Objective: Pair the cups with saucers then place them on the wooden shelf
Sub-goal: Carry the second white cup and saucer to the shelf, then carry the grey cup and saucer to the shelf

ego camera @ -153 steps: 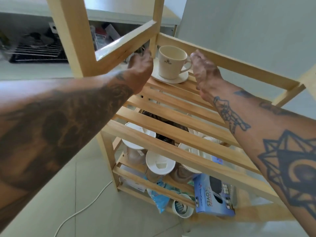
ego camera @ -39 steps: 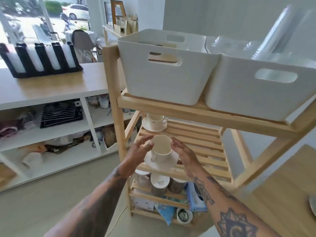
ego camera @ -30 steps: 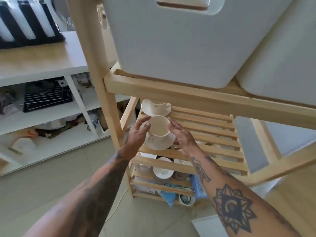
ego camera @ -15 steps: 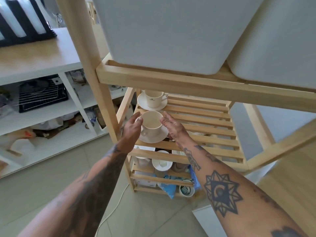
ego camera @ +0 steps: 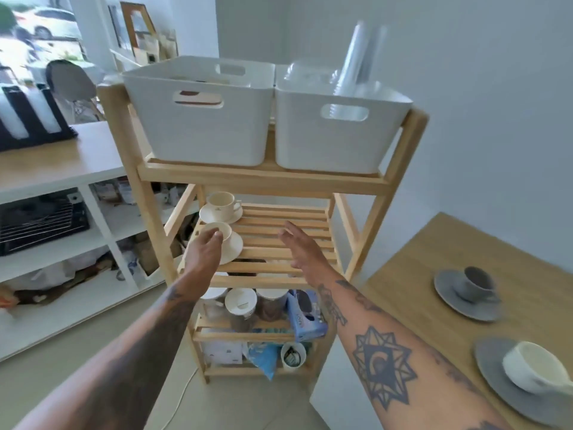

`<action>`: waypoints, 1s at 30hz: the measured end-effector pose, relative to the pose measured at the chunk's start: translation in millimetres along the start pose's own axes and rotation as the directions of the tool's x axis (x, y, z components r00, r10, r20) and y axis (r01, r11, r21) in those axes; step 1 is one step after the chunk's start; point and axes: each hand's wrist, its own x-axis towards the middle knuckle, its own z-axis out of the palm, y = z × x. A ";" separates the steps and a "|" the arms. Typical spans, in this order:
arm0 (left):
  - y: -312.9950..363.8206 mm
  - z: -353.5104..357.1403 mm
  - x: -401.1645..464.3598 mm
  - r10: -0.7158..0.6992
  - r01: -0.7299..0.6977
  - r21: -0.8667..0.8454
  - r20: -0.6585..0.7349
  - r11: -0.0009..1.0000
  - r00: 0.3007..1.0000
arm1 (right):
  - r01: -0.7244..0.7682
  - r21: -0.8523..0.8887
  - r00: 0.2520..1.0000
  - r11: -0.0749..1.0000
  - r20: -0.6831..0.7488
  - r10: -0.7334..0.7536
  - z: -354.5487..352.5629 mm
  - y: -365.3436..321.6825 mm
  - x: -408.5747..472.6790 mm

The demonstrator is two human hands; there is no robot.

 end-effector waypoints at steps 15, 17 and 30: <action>84.5 267.7 -197.2 0.064 -0.107 0.050 0.528 0.993 0.847 | -0.098 0.075 0.806 0.992 -0.579 0.123 -317.5 20.6 -217.9; 79.9 300.1 -198.0 0.038 -0.099 0.078 0.564 0.992 0.825 | -0.126 0.098 0.784 0.987 -0.600 0.160 -343.5 31.7 -221.2; 23.8 470.3 -105.2 -0.100 -0.145 0.267 0.726 0.953 0.680 | -0.365 0.221 0.767 0.905 -0.479 0.426 -428.5 138.9 -115.4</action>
